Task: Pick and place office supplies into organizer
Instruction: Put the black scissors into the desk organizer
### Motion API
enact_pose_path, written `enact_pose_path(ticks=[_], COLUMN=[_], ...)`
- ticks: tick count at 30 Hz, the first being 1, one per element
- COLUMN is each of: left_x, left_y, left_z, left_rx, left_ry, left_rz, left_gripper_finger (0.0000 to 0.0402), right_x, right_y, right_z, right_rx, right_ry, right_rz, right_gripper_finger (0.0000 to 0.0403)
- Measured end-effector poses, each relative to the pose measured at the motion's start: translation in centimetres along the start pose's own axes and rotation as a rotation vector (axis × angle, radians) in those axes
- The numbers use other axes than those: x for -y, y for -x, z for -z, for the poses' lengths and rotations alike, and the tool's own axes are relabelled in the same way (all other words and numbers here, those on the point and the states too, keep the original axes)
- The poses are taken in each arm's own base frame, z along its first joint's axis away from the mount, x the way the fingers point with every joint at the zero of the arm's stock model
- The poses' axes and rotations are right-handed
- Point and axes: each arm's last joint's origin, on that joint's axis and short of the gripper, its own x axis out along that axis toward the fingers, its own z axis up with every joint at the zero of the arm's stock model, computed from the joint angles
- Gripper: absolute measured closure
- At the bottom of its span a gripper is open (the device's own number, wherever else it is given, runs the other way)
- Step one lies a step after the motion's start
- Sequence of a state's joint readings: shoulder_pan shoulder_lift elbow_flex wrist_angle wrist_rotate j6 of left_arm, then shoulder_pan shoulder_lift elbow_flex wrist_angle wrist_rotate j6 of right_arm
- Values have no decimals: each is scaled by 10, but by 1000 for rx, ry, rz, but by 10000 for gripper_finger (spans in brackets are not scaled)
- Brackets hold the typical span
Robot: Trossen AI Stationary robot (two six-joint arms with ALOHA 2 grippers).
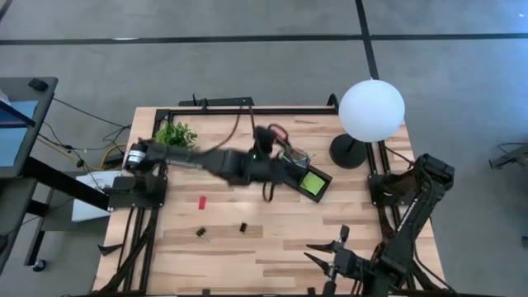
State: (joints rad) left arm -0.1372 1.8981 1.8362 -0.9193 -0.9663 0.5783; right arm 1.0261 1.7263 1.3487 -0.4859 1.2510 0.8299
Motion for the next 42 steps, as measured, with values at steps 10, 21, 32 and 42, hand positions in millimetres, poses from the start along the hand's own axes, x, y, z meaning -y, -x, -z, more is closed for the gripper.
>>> enact_pose_path(ticks=[10, 21, 32, 42], left_x=[-8, 46, 55, 60], left_y=[-67, -115, -111, -98], left_z=[12, -3, -11, -20], left_rx=[-53, -250, -209, -210], left_ry=[59, -172, -200, -406], left_rz=[109, 24, 52, 0], left_gripper_finger=[395, 396, 362, 376], right_x=[1, 0, -1, 0], right_y=[0, -1, -1, -2], right_z=[2, 6, 7, 7], right_rx=[-18, -28, -29, -28], right_ry=[24, 35, 14, 12], right_rz=[-5, -4, -5, -3], right_gripper_finger=[315, 315, 315, 315])
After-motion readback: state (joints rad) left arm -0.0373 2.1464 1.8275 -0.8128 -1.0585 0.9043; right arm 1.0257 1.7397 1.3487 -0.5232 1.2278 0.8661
